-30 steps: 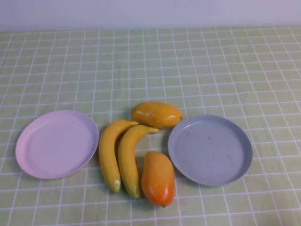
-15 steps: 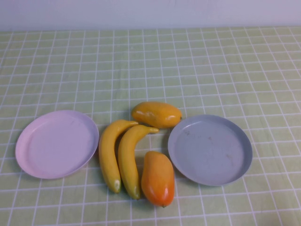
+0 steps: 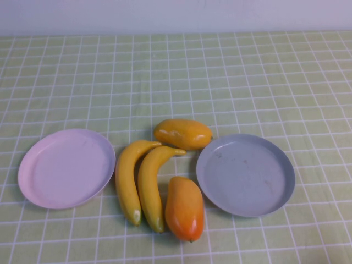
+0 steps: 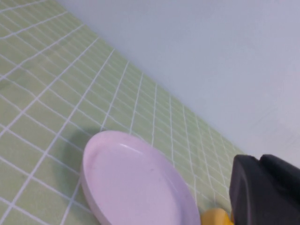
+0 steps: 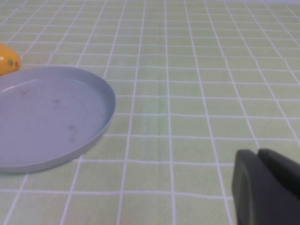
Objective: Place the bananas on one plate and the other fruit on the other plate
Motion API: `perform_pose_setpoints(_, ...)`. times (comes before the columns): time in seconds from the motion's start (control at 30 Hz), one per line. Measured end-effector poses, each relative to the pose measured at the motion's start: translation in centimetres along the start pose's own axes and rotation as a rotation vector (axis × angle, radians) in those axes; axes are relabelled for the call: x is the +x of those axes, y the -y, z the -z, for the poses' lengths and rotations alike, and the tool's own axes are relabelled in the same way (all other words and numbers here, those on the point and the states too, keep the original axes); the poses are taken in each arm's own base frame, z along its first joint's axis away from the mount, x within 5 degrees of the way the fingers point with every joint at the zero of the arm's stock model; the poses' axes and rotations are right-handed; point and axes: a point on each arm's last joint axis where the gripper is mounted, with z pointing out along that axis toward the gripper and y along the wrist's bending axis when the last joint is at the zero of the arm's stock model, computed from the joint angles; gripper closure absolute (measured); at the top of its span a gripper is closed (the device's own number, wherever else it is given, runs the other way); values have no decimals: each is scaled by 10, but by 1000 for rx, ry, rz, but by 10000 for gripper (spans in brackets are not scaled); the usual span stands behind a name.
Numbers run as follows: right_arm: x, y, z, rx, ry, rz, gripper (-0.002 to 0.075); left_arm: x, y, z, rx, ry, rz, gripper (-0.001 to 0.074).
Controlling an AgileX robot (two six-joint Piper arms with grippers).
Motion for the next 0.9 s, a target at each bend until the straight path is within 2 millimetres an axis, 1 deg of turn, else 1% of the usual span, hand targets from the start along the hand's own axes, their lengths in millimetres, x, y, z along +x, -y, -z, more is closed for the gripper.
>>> perform_pose_setpoints(0.07, 0, 0, 0, 0, 0, 0, 743, -13, 11, 2, -33, -39, -8, 735)
perform_pose_setpoints(0.17, 0, 0, 0, 0, 0, 0, 743, -34, 28, -1, -101, -161, -106, 735)
perform_pose_setpoints(0.23, 0, 0, 0, 0, 0, 0, 743, -47, 42, -4, -114, -236, -168, 735)
perform_pose_setpoints(0.27, 0, 0, 0, 0, 0, 0, 743, -53, 50, -8, -124, -300, -212, 735)
perform_pose_setpoints(0.37, 0, 0, 0, 0, 0, 0, 743, -63, 67, -24, -125, -463, -310, 735)
perform_pose_setpoints(0.43, 0, 0, 0, 0, 0, 0, 743, -65, 75, -38, -119, -571, -384, 735)
perform_pose_setpoints(0.5, 0, 0, 0, 0, 0, 0, 743, -66, 83, -54, -100, -644, -452, 735)
perform_pose_setpoints(0.6, 0, 0, 0, 0, 0, 0, 743, -60, 91, -84, -78, -768, -525, 735)
perform_pose_setpoints(0.73, 0, 0, 0, 0, 0, 0, 743, -40, 106, -128, -16, -939, -599, 736)
perform_pose_setpoints(0.8, 0, 0, 0, 0, 0, 0, 743, -26, 116, -150, 33, -1015, -671, 735)
perform_pose_setpoints(0.9, 0, 0, 0, 0, 0, 0, 743, -10, 137, -179, 134, -1108, -773, 735)
